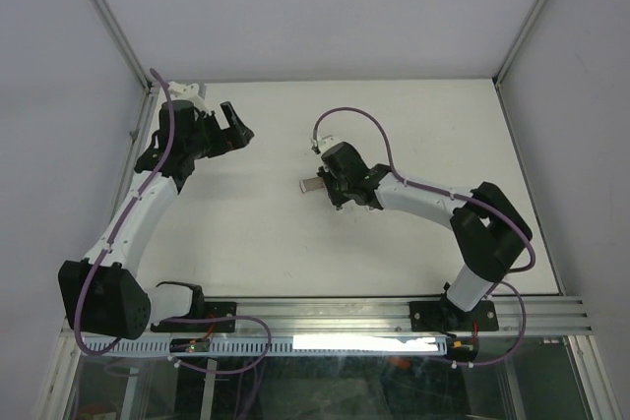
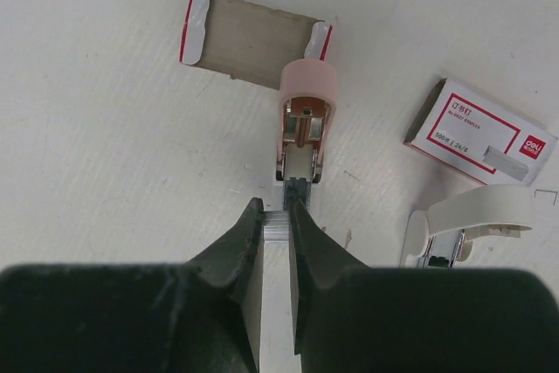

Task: Load the staples into the stapler

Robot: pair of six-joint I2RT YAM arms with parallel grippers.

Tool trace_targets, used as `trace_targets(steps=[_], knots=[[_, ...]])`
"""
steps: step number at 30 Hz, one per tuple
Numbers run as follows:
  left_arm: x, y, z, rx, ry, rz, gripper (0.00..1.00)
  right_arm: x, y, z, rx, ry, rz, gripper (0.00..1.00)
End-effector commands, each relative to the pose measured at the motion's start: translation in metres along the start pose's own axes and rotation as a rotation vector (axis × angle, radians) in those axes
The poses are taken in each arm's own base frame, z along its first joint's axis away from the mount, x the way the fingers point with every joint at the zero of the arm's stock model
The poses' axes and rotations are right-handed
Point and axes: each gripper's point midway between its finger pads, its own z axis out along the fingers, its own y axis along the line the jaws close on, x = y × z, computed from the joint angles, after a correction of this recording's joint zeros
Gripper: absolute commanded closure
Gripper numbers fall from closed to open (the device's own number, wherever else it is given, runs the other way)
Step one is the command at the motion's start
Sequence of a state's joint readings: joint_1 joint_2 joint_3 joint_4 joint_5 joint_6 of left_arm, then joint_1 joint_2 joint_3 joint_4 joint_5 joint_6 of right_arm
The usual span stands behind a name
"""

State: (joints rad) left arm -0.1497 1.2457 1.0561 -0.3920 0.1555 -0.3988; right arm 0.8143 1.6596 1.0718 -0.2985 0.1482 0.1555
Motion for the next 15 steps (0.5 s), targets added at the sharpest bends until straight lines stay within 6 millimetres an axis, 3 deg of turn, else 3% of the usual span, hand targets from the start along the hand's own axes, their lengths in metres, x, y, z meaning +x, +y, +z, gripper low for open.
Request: trace_targets(steps=[1, 15], knots=[[-0.030, -0.003, -0.016, -0.011, -0.136, 0.051, 0.01, -0.020, -0.006, 0.004, 0.042, -0.074, 0.002, 0.86], [-0.039, 0.001, -0.028, -0.039, -0.197, 0.064, 0.01, -0.009, -0.009, 0.016, 0.067, -0.039, 0.001, 0.86]])
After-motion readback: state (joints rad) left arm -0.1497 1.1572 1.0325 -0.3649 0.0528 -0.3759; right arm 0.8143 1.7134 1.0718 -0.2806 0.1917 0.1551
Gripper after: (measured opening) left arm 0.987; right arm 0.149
